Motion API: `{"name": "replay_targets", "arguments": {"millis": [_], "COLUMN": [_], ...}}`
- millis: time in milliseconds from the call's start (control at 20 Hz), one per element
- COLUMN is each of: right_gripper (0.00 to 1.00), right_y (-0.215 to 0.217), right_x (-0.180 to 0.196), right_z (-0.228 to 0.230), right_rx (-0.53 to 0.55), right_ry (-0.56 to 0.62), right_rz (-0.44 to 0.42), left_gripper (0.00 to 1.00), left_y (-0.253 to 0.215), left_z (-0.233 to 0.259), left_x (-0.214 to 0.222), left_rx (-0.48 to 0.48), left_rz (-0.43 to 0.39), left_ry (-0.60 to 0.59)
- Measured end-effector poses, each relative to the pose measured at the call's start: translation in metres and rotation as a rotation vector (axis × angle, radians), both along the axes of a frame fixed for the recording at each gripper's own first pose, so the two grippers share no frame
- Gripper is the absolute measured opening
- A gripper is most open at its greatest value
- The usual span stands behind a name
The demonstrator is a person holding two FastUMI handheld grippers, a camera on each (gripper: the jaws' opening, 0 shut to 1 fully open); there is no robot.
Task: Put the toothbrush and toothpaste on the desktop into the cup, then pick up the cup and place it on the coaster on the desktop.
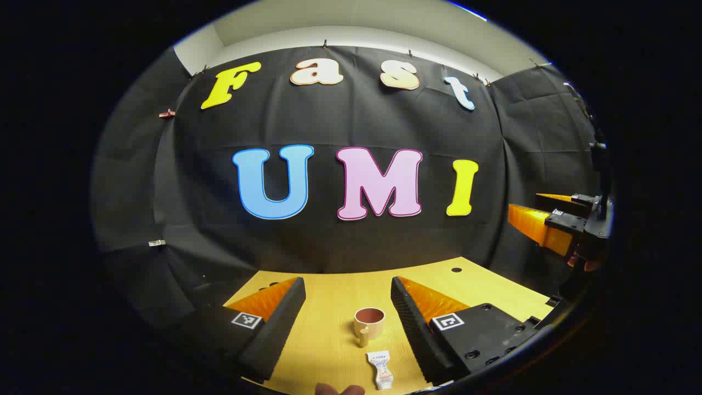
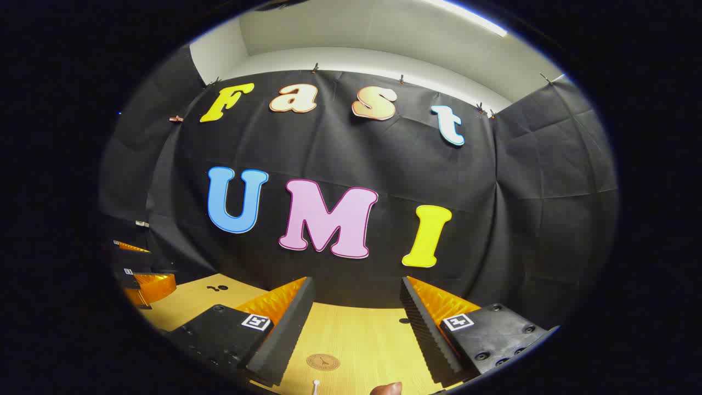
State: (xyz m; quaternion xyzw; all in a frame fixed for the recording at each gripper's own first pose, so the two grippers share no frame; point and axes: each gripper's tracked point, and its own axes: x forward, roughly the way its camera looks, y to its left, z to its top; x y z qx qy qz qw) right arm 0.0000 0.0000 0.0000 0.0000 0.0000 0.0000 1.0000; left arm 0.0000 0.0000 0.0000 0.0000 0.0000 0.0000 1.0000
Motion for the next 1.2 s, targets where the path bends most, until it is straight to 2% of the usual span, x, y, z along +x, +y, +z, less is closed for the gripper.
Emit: {"name": "replay_targets", "arguments": {"millis": [50, 200, 400, 450, 500, 600, 800, 950, 1200], "right_gripper": [0.96, 1.00, 0.96, 0.89, 0.96, 1.00, 0.96, 1.00, 0.97], "right_y": [0.001, 0.001, -0.002, -0.002, -0.002, -0.003, -0.006, -0.012, -0.028], "right_x": [0.001, 0.005, 0.010, 0.011, 0.011, 0.014, 0.019, 0.021, 0.019], "right_z": [-0.004, -0.012, -0.025, -0.027, -0.029, -0.032, -0.042, -0.053, -0.076], "right_rx": [-0.001, -0.002, 0.000, 0.000, 0.000, 0.002, 0.015, 0.023, -0.010], "right_ry": [0.001, 0.017, 0.033, 0.036, 0.040, 0.044, 0.068, 0.095, 0.152], "right_rz": [0.002, 0.007, 0.006, 0.007, 0.007, 0.011, 0.011, 0.005, 0.002], "left_gripper": [0.97, 0.97, 0.97, 0.97, 0.97, 0.97, 0.97, 0.97, 0.97], "left_y": [0.000, 0.000, -0.001, -0.002, -0.003, -0.005, -0.013, -0.034, -0.054], "left_z": [-0.002, -0.008, -0.012, -0.012, -0.014, -0.016, -0.033, -0.090, -0.217], "left_x": [0.002, 0.007, 0.013, 0.015, 0.018, 0.020, 0.026, 0.034, 0.032], "left_rx": [-0.001, -0.001, 0.010, 0.009, 0.008, 0.012, 0.007, -0.034, -0.103], "left_rz": [0.000, -0.002, -0.002, -0.004, -0.004, -0.004, -0.021, -0.072, -0.093], "left_ry": [0.007, 0.025, 0.038, 0.040, 0.043, 0.050, 0.099, 0.286, 0.707]}}
